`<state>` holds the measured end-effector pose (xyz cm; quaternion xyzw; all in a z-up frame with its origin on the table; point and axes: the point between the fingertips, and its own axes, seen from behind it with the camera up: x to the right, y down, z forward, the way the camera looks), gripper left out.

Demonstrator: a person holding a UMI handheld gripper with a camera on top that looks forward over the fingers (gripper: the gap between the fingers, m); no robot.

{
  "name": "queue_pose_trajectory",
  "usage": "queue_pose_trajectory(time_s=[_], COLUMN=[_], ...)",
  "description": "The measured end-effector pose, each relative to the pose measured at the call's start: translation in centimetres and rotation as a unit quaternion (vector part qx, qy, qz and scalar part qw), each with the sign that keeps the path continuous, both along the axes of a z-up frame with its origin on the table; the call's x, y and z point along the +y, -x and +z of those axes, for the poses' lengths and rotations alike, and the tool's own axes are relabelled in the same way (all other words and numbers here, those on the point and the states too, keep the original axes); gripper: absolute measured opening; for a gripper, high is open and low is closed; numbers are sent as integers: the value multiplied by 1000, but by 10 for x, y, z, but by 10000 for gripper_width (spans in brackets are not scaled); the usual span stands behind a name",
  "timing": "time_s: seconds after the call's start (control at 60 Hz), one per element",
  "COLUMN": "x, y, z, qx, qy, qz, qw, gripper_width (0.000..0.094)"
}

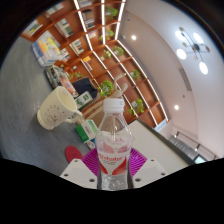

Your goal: Pour water

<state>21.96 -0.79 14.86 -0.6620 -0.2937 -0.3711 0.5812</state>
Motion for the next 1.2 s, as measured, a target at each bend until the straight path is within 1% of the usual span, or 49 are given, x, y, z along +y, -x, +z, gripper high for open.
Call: queue_pose_trajectory(time_s=[0.133,0.217,0.283,0.417,0.6,0.683,0.8,0.883,0.967,1.017,1.033,1.05,1.1,1.2], x=[36,51,63,85,99,99,102,100,99,94,90,90,85,78], y=[16,29,35,42,77,86,93,90,82,75,74,72,60,39], z=[17,31,39,48,63,65,62,63,66,69,72,72,71,63], qx=[-194,-305,-373,-462,-611,-634,-650,-630,-559,-487,-462,-431,-337,-152], qy=[-3,-21,-26,-22,-57,-58,-59,-58,-57,-56,-62,-59,-51,-36], qz=[19,20,17,17,43,43,54,50,54,54,53,59,59,57], qw=[981,952,927,886,788,770,756,772,825,870,883,899,938,986], gripper_width=[375,375,377,376,377,377,376,377,378,378,378,377,378,379])
